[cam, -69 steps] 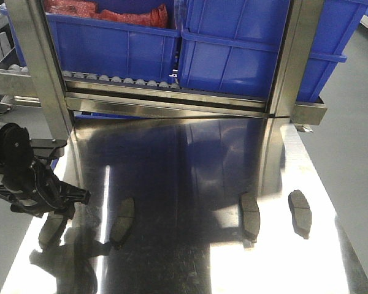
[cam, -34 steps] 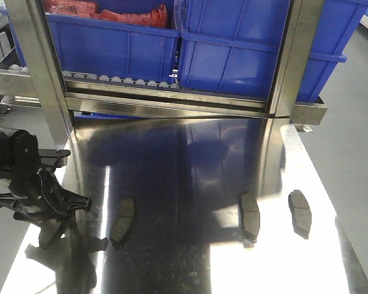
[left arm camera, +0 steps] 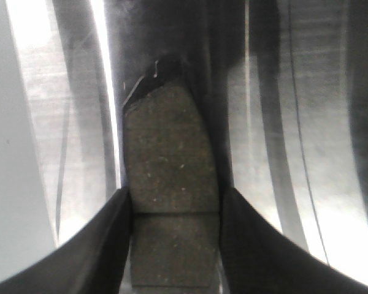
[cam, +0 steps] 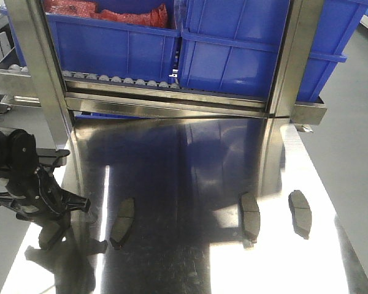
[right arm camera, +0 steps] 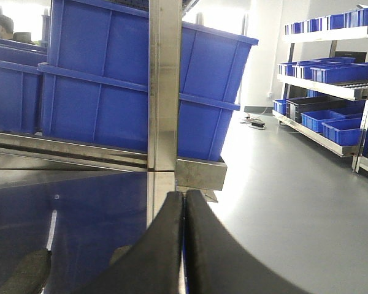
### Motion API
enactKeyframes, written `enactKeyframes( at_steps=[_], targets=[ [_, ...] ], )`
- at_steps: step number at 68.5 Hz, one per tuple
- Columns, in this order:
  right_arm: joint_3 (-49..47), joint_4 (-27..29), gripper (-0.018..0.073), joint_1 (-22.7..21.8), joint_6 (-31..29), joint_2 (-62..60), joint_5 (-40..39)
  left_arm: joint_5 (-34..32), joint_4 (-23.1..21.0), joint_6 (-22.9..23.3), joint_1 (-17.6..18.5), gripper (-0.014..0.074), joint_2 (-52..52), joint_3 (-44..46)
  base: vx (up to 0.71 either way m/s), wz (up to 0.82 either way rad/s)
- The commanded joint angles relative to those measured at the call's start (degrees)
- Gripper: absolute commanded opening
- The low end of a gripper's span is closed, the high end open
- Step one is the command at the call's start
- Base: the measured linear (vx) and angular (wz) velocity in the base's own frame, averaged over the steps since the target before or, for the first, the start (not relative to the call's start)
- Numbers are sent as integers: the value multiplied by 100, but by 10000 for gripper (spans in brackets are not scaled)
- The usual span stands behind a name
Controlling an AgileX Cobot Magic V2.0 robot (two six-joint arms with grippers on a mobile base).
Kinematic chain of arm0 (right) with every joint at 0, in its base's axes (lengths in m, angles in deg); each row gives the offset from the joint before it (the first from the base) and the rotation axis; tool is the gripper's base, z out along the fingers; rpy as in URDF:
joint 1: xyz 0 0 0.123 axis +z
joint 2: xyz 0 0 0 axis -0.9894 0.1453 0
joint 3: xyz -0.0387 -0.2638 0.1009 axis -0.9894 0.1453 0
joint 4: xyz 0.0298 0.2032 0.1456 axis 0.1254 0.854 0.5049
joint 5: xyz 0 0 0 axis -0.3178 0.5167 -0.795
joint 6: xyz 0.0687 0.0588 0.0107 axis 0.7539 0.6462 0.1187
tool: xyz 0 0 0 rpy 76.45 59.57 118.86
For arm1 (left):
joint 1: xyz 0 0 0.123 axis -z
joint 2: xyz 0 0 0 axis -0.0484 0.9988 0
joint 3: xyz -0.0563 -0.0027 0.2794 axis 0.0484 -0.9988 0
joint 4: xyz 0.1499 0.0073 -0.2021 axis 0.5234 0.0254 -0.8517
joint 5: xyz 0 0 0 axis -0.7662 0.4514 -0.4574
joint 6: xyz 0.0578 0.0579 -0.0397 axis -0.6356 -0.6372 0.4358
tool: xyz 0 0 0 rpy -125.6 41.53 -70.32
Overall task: Move and align brake pads A on conveyor
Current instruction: 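Lift the grasped brake pad with the left gripper off the table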
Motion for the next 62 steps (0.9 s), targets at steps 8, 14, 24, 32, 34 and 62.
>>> enactKeyframes(
  at_steps=[8, 14, 24, 32, 34, 62],
  targets=[
    [71, -56, -11, -30, 2, -77, -453, -311, 3, -14, 44, -7, -1141, 87, 0, 0],
    [71, -56, -11, -35, 2, -77, -453, -547, 102, -14, 44, -7, -1637, -63, 0, 0],
    [71, -56, -11, -35, 2, -77, -453, -1262, 296, -14, 44, -7, -2510, -581, 0, 0],
    [71, -56, -11, -35, 2, -77, -453, -1869, 389, 1, 44, -7, -3186, -1134, 0, 0],
    [71, -56, -11, -35, 2, -77, -453, -2022, 389, 10, 44, -7, -3359, -1281, 0, 0],
    [71, -56, -11, -35, 2, -77, -453, -3525, 102, 52, 44, -7, -6165, -3271, 0, 0]
  ],
)
